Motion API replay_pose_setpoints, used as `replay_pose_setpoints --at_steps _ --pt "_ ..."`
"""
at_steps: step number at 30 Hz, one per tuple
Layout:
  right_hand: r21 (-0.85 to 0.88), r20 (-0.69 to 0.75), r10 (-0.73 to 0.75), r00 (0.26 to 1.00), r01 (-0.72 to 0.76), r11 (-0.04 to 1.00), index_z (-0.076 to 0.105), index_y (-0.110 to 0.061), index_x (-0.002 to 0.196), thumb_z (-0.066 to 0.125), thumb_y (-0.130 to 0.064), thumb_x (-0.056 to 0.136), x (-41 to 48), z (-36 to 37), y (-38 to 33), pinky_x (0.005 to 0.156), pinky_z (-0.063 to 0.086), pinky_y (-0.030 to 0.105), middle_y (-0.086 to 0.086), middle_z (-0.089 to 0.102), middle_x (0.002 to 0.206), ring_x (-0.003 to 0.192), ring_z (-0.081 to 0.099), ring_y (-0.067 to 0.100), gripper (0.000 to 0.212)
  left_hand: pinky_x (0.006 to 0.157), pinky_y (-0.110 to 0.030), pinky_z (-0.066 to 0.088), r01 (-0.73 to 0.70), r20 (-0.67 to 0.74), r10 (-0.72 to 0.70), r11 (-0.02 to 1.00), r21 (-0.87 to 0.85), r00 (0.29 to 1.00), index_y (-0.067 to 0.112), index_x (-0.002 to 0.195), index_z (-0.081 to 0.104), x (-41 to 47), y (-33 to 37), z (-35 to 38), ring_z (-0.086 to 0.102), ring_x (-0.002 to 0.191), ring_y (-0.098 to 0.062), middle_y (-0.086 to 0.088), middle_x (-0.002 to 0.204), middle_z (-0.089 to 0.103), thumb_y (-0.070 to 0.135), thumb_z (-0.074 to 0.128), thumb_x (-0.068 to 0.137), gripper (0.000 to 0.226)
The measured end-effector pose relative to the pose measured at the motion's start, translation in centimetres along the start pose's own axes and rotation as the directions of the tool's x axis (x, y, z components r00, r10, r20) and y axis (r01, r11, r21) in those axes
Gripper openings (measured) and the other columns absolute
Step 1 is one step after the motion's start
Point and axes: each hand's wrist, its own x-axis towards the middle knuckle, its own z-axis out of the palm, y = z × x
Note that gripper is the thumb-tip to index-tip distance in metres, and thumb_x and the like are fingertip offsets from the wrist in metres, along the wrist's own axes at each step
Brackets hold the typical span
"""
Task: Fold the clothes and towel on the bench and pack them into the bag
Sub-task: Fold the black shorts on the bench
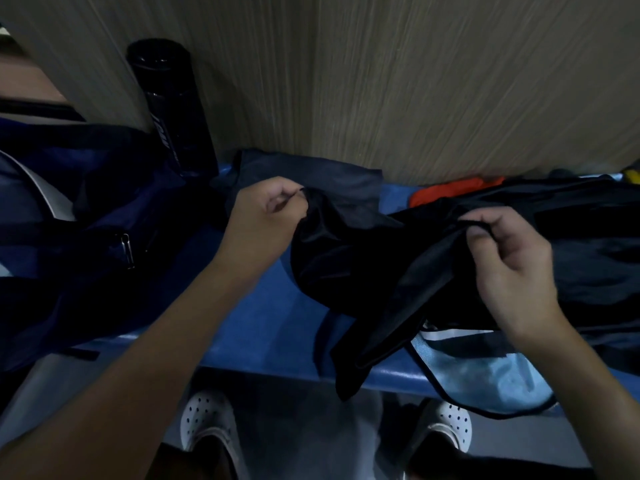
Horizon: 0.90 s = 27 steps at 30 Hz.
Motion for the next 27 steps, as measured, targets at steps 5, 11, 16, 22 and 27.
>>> replay_pose_setpoints --at_steps 5,11,16,22,27 --pt "-0.087 -0.038 -0.111 0.993 0.108 0.990 0.061 -0.037 0.097 0.052 -0.017 0.098 0.3 -0.8 0.9 0.086 0.043 0.018 -0.008 0.059 0.094 0.092 0.058 0.005 0.021 0.071 -0.011 0.043 -0.062 -0.026 0.066 0.987 0.150 0.997 0.024 0.099 0.065 -0.2 -0.9 0.5 0.056 0.075 0.001 0.005 0.085 0.061 0.004 0.058 0.090 0.022" --pt "0.042 0.078 -0.103 0.992 0.099 0.994 0.070 -0.021 0.096 0.063 -0.012 0.093 0.2 1.9 -0.4 0.076 0.046 0.027 0.008 0.064 0.081 0.075 0.059 0.017 0.012 0.066 -0.010 0.041 -0.251 0.311 0.197 0.957 0.146 0.930 0.026 0.108 0.068 -3.6 -0.2 3.2 0.060 0.077 -0.002 0.011 0.087 0.066 0.051 0.065 0.078 0.039" --pt "0.242 0.167 -0.035 0.985 -0.007 0.970 0.054 -0.019 0.124 0.057 0.009 0.092 -0.6 2.8 -0.9 0.091 0.051 0.028 0.009 0.068 0.094 0.094 0.068 0.018 0.042 0.049 -0.017 0.029 -0.232 0.247 0.175 0.946 0.226 0.953 0.024 0.058 0.042 -2.5 -1.7 3.3 0.038 0.048 0.003 0.018 0.048 0.042 0.019 0.068 0.092 0.043" --pt "-0.213 0.458 -0.252 0.852 0.381 0.900 0.064 -0.015 0.087 0.063 -0.005 0.081 -4.2 2.2 -0.2 0.073 0.044 0.025 -0.005 0.058 0.083 0.076 0.056 0.010 0.012 0.056 -0.015 0.044 -0.046 -0.051 0.052 0.993 0.106 0.997 0.019 0.079 0.065 -0.5 -1.0 1.4 0.057 0.060 0.002 0.009 0.067 0.064 0.019 0.061 0.097 0.019" --pt "-0.432 0.743 -0.189 0.642 0.675 0.598 0.063 -0.026 0.106 0.060 -0.052 0.077 -7.7 4.8 1.3 0.079 0.037 0.033 -0.008 0.055 0.099 0.090 0.051 0.016 0.039 0.058 -0.019 0.046 -0.007 -0.079 0.012 0.998 0.067 0.997 0.011 0.081 0.067 -0.2 -1.0 0.9 0.054 0.063 -0.002 0.008 0.066 0.062 0.011 0.056 0.097 0.019"
